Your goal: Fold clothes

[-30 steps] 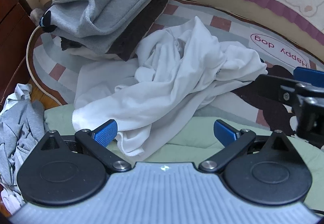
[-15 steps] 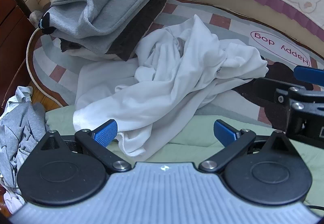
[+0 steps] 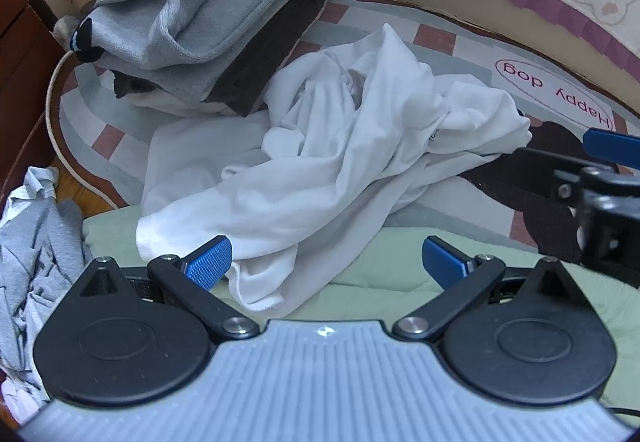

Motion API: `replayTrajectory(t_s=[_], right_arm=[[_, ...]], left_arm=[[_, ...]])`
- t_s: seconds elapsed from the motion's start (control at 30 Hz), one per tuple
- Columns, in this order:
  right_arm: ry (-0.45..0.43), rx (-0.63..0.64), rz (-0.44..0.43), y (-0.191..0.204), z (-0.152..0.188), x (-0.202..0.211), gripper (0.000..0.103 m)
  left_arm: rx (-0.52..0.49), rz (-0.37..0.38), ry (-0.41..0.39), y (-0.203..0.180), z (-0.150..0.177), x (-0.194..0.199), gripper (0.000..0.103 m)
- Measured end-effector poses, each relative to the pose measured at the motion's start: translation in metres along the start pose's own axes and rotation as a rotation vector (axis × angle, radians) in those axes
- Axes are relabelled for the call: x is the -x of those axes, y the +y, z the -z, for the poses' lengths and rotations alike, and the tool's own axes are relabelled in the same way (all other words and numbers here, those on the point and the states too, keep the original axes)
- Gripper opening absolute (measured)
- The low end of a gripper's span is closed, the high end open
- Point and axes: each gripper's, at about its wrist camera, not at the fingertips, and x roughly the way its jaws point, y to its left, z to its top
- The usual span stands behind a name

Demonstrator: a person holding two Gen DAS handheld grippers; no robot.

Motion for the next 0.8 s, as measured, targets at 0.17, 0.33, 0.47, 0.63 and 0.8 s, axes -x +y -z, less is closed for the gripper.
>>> replayTrajectory(t_s=[0.17,0.33,0.47,0.63,0.8], right_arm=[[-0.067,-0.125,-0.11,-0.025,0.007,-0.01,0.083],[-0.046,-0.239,-0.131,-0.043,0.018,-0.054,0.083],[-0.037,-0.297,-0.098,-0.062,0.019,-0.07,0.068],[-0.074,-0.396,-0.091,-0.098,0.02,-0.073,0.054],[-0.068,-0.409,-0.002,-0.114,0.028,-0.084,0.064]], left_arm=[[-0.09,-0.092,-0.115,0.004,0.002,-0.03,0.103],[-0.136,-0.059,0.005,0.001,-0.009,-0.097,0.073],[-0.151,-0.003,-0.063,0.001,-0.029,-0.107,0.068],[-0.101,0.118,-0.15,0.012,-0.036,-0.113,0.056],[-0.092,0.127,-0.207,0.02,-0.018,-0.111,0.055]])
